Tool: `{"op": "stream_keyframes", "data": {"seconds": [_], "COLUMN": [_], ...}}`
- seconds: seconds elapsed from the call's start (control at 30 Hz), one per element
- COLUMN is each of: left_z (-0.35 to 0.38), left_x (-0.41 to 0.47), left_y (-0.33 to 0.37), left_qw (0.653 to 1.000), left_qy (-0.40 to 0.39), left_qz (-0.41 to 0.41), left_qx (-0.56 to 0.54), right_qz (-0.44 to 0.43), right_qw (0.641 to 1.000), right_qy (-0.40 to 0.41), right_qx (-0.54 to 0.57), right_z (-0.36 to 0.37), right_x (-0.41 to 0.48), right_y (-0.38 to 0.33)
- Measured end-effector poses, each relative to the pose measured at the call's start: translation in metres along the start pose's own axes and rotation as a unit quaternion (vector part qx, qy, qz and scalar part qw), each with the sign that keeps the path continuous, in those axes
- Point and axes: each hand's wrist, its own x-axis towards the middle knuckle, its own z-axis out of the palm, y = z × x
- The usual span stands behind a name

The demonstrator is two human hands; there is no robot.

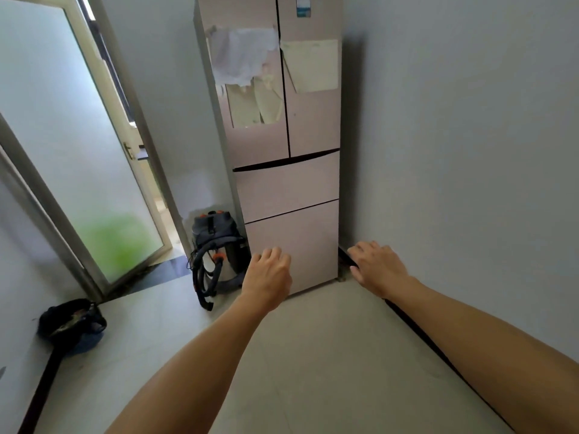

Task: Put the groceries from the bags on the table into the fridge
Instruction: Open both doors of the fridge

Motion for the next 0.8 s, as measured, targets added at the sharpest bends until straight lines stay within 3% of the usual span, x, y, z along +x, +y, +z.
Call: {"op": "stream_keyframes", "data": {"seconds": [0.37,0.6,0.8], "left_z": [0.094,0.131,0.189], "left_x": [0.246,0.359,0.461], "left_y": [-0.032,-0.098,-0.163], "left_qw": [1.0,0.998,0.999], "left_qy": [-0.001,0.011,0.034], "left_qz": [-0.03,-0.06,-0.023], "left_qx": [-0.009,0.001,0.026], "right_qz": [-0.021,-0.008,0.01], "right_qw": [0.999,0.994,0.989], "right_qy": [0.009,0.013,0.005], "right_qx": [0.023,0.106,0.149], "right_z": [0.063,0.088,0.131], "right_x": [0.257,0.405,0.516], "right_y": [0.116,0.14,0.14]}}
